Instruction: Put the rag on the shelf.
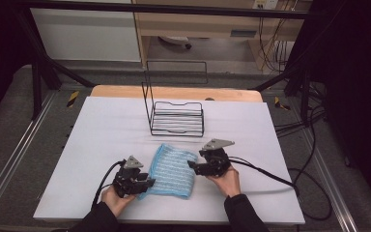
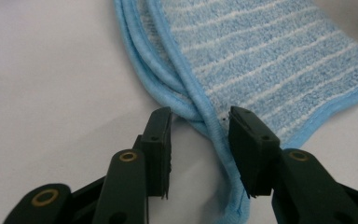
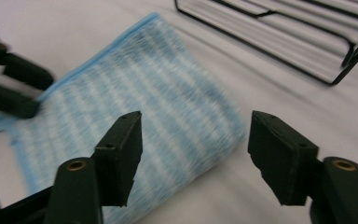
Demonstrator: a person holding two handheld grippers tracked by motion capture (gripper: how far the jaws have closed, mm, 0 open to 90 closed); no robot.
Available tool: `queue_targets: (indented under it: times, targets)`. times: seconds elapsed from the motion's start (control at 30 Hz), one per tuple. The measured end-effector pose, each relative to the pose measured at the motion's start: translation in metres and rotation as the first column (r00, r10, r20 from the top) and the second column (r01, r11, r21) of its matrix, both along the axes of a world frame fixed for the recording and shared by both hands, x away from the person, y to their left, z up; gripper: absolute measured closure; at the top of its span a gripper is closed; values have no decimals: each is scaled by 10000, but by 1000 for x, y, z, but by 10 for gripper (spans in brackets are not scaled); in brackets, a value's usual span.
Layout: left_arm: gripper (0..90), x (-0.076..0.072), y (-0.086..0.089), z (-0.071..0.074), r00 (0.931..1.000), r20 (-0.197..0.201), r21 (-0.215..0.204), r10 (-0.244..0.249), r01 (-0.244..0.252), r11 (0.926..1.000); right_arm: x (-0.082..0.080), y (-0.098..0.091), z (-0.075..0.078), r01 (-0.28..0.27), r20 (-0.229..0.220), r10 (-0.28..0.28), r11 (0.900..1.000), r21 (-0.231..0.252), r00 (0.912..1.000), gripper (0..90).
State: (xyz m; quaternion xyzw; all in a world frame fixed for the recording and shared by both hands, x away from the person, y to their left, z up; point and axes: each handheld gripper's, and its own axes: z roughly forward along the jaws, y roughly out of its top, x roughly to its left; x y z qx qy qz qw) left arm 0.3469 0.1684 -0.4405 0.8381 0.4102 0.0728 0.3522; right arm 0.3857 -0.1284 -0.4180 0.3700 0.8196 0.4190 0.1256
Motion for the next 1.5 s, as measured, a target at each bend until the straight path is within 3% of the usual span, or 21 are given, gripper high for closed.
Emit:
queue_targets:
  times: [0.13,0.17,0.2,0.27,0.3,0.33,0.4,0.5,0.67,0.77,0.8,0.9,1.0,1.2,1.27,1.3,1.33,1.37,1.43,1.47,1.5]
  targets:
    - [643,0,-1,-1,9999,-114,-63,-98,98,9999,-32,-4,-7,-148,-807,174,9994,316,9966,366]
    - [663,0,-1,-1,9999,-114,-63,-98,98,9999,-32,-4,-7,-148,-807,174,9994,316,9966,366]
    - [663,0,0,-1,9998,-175,-120,-131,129,9998,-38,-3,-9,-234,-898,256,9994,258,9956,389]
    - [745,1,0,-2,9991,-341,-305,-244,233,9993,-53,-2,-20,-253,-1214,281,9994,249,9922,475]
    - [751,1,0,-2,9991,-341,-305,-244,233,9993,-53,-2,-20,-253,-1214,281,9994,249,9922,475]
    - [755,1,0,-2,9992,-310,-269,-245,236,9994,-55,1,-27,-323,-1641,357,9992,237,9858,528]
    - [773,0,-1,-1,9992,-294,-274,-279,271,9993,-55,4,-32,-339,-1890,393,9989,320,9812,592]
    - [812,-1,-3,-1,9989,-250,-232,-389,384,9990,-55,6,-34,-348,-2029,445,9981,509,9782,644]
    - [868,-3,-4,0,9988,-258,-227,-414,408,9989,-55,9,-39,-340,-2166,517,9958,847,9749,844]
    - [871,-2,-4,0,9989,-312,-281,-360,351,9990,-54,9,-39,-430,-2226,605,9957,826,9730,880]
    - [872,-3,-4,1,9986,-397,-385,-359,344,9987,-51,8,-36,-516,-2380,702,9952,834,9687,891]
    - [871,-6,-7,2,9969,-577,-727,-526,484,9962,-47,2,-30,-592,-2375,750,9956,728,9685,894]
    - [867,-9,-11,3,9960,-547,-794,-706,661,9946,-45,-8,-22,-527,-2196,651,9967,615,9734,896]
    - [832,-19,-26,2,9943,-343,-484,-1005,988,9939,-43,-18,-22,-580,-2219,634,9978,306,9730,883]
    - [732,-19,-25,4,9952,-259,-423,-949,937,9947,-43,-17,-26,-695,-2065,693,9976,64,9760,817]
    - [732,-18,-24,6,9958,-167,-424,-903,895,9951,-43,-17,-26,-695,-2065,693,9976,64,9760,817]
    - [657,-17,-18,13,9966,233,-445,-789,799,9958,-43,-19,-24,-619,-1787,642,9979,187,9818,712]
    - [624,-17,-18,13,9966,233,-445,-789,799,9958,-43,-20,-22,-606,-1686,651,9977,313,9835,661]
    - [547,-14,-11,20,9955,697,-437,-634,665,9968,-43,-24,-17,-540,-1325,594,9976,441,9894,552]
    - [547,-10,-7,24,9948,874,-428,-526,565,9975,-43,-24,-17,-540,-1325,594,9976,441,9894,552]
    - [458,-6,-4,27,9946,951,-454,-414,459,9979,-42,-27,-14,-491,-938,528,9979,416,9942,447]
